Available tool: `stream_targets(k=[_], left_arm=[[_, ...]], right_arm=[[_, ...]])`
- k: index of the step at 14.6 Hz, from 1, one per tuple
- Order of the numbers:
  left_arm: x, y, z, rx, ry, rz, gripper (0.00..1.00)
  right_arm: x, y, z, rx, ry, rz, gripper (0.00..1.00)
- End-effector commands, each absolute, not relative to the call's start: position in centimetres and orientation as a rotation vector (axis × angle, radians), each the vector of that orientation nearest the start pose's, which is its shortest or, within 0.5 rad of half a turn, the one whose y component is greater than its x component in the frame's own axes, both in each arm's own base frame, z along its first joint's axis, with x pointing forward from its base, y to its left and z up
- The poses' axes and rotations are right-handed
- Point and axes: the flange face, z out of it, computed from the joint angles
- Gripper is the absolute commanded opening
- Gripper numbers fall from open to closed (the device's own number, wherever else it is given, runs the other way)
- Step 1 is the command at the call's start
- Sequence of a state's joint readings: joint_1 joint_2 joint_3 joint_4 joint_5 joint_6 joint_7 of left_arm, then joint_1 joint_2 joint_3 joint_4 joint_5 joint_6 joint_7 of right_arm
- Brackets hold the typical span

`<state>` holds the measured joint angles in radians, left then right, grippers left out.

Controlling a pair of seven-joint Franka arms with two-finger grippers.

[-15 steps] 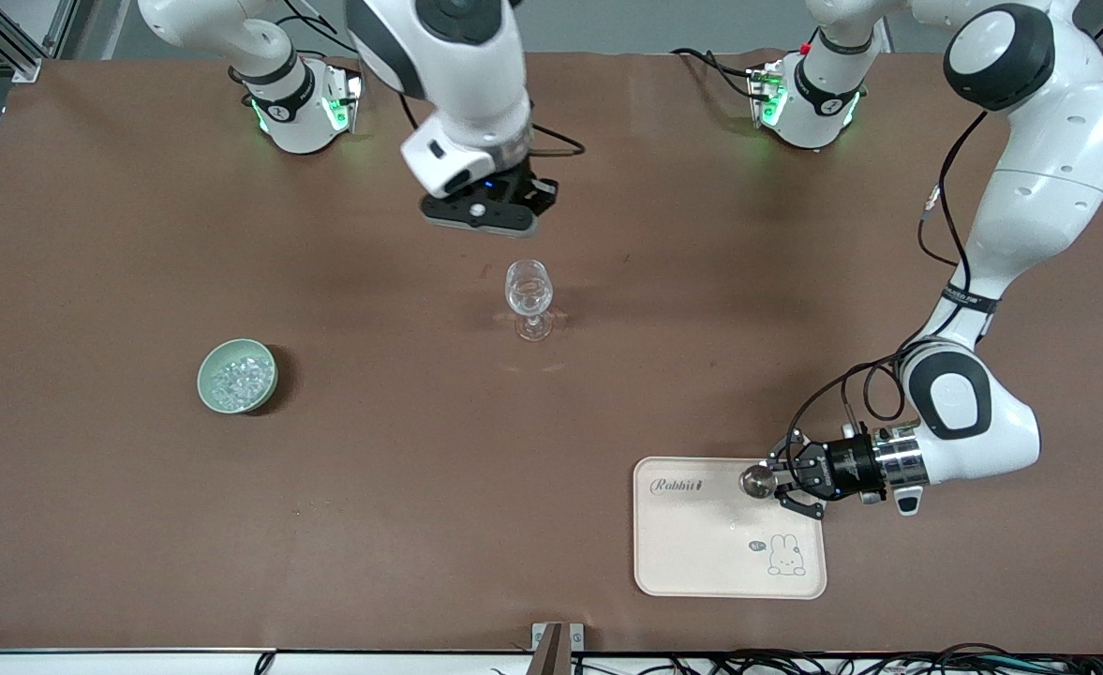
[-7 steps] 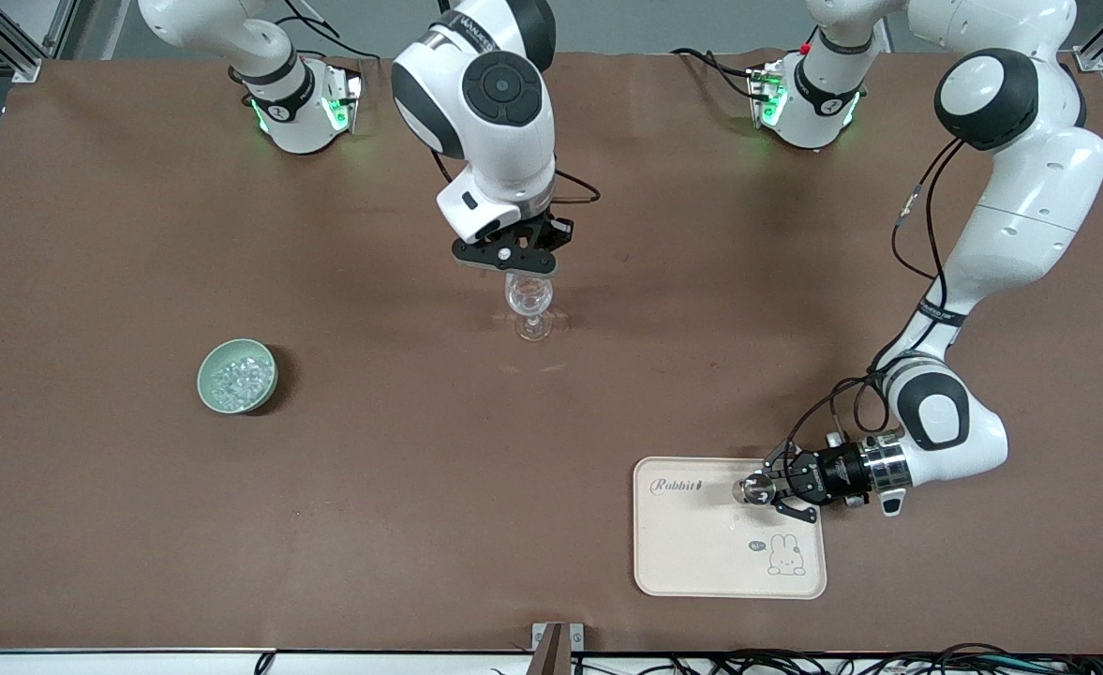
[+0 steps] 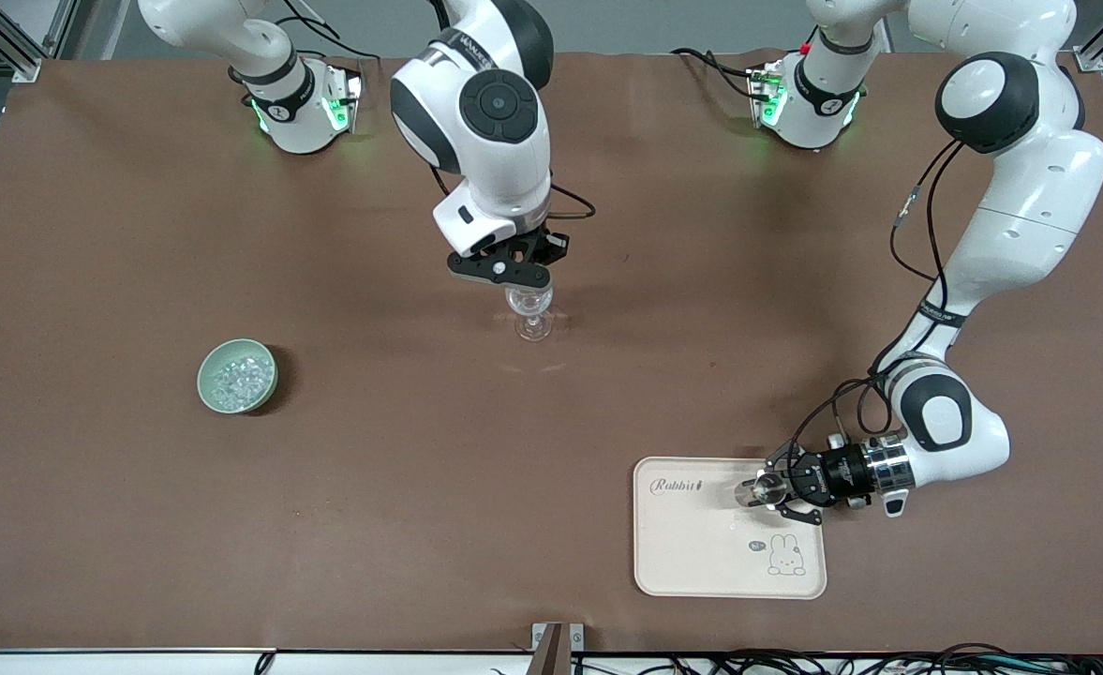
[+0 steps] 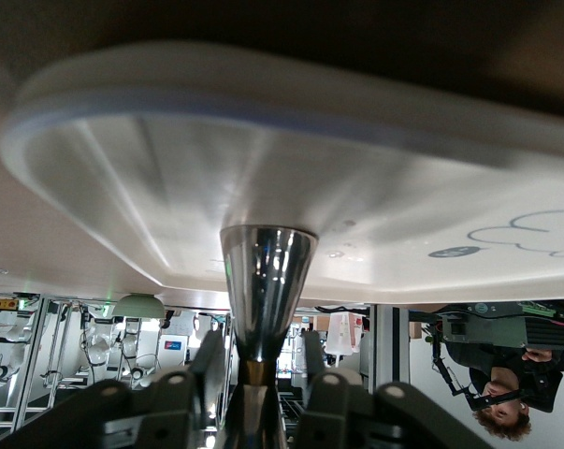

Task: Pour wine and add ice with both arms
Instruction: 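Open the right gripper over the glass while the left gripper places the jigger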

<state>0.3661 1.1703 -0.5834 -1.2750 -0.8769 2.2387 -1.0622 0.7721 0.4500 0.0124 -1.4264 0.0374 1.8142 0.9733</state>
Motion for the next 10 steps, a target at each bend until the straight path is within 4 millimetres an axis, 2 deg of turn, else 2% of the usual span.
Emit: stream_targets(k=[1, 5, 6, 7, 8, 9, 10], left_arm=[[74.0, -6.3, 11.7, 1.248, 1.643, -0.922, 0.51], [74.2, -5.4, 12.2, 1.25, 1.652, -0.906, 0.55], [74.2, -4.8, 12.3, 1.247, 1.653, -0.901, 0.6], [74.2, -4.5, 12.9, 1.257, 1.648, -0.897, 0.68], [74.2, -4.0, 13.5, 1.276, 1.643, -0.889, 0.87], [74.4, -3.4, 14.1, 1.308, 1.638, -0.868, 1.0], [74.4, -2.8, 14.8, 1.337, 1.631, -0.858, 1.0]], right_arm=[[48.2, 48.7, 41.8, -3.173, 0.304, 0.093, 0.01], [47.9, 48.6, 41.2, -3.185, 0.301, 0.104, 0.01], [47.9, 48.7, 41.2, -3.187, 0.297, 0.099, 0.01], [47.9, 48.7, 41.1, -3.189, 0.297, 0.099, 0.01], [47.9, 48.7, 41.1, -3.19, 0.297, 0.1, 0.01], [47.9, 48.7, 41.1, -3.189, 0.297, 0.099, 0.02], [47.9, 48.7, 40.9, -3.19, 0.297, 0.1, 0.02]])
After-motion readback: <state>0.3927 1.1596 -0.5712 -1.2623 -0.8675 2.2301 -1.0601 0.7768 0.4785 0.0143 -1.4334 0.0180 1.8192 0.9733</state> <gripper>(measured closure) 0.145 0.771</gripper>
